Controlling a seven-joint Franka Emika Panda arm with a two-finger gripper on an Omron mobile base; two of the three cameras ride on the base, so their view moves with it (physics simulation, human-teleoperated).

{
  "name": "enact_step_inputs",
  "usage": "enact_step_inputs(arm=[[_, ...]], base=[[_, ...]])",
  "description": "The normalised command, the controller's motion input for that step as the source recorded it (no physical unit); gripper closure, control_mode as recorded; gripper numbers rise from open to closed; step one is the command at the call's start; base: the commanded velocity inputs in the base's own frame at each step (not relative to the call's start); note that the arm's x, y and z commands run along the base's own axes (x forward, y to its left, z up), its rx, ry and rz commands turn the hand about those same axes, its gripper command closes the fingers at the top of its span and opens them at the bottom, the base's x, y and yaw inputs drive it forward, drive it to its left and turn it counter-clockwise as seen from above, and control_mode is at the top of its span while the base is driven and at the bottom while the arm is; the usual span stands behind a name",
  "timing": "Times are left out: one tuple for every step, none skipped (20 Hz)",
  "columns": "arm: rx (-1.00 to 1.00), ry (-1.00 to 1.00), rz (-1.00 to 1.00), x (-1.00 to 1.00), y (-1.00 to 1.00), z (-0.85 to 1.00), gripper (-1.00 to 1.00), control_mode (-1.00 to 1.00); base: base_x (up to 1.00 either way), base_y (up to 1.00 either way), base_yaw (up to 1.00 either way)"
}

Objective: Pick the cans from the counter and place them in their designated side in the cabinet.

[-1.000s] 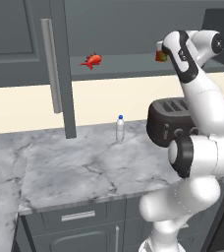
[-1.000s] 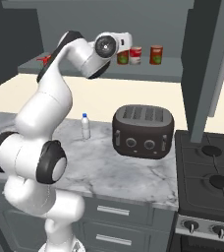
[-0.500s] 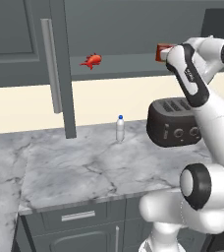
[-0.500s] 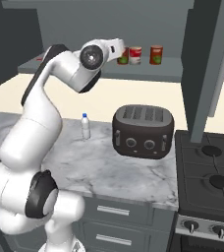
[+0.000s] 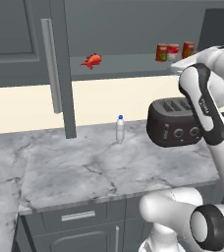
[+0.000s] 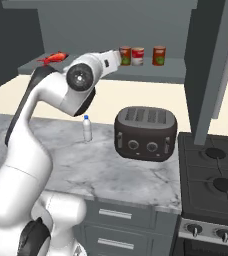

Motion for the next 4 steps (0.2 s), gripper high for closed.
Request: enact_step_inputs(arm=[[-0.05,-0.02,0.00,-0.86,0.00,-0.13,-1.00,-1.00],[-0.06,-0.02,0.00,-0.87,0.00,-0.13,-1.00,-1.00],[-0.06,-0.02,0.00,-0.87,0.01,-0.14,-1.00,-1.00],[-0.06,-0.02,0.00,-0.87,0.01,-0.13,-1.00,-1.00]], base=[[0.00,0.00,0.00],[0.00,0.00,0.00],[0.00,0.00,0.00],[0.00,0.00,0.00]])
